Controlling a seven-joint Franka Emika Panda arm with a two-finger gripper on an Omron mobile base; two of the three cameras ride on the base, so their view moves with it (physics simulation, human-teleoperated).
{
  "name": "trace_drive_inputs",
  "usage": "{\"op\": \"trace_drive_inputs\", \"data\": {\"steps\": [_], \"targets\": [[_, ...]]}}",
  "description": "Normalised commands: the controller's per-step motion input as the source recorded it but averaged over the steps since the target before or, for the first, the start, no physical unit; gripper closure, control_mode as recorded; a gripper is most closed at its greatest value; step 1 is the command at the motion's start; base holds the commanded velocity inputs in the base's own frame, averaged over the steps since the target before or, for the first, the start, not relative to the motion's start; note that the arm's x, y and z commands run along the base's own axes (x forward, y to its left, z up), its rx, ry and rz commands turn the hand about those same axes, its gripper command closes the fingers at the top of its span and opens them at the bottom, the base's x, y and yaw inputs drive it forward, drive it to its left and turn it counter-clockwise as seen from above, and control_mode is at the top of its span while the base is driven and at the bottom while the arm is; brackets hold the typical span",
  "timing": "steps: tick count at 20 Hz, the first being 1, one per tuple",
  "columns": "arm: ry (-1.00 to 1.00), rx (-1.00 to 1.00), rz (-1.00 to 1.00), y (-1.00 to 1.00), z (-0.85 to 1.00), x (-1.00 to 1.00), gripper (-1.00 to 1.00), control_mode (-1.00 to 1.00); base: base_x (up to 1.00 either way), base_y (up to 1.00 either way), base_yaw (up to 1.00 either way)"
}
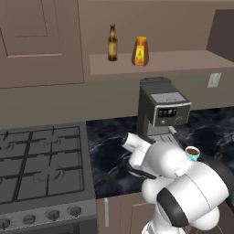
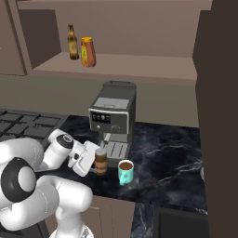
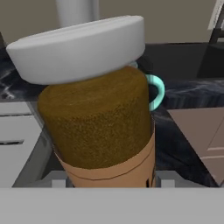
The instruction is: Pick the cinnamon and honey bottle from the cabinet and place them next to the mug.
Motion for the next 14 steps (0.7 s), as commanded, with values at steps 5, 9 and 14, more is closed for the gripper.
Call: {"op": "trace_drive_inputs", "data": {"steps": [5,9,14], "targets": [[0.0,0.0,0.0,-0.2,0.0,-0.17,1.0,-1.0,0.0,0.0,0.0],[0.0,0.0,0.0,-0.17,0.0,-0.1,1.0,-1.0,0.0,0.0,0.0],[0.0,0.0,0.0,-0.21,-0.01,-0.04,1.0,-1.0,0.0,0.0,0.0]]}}
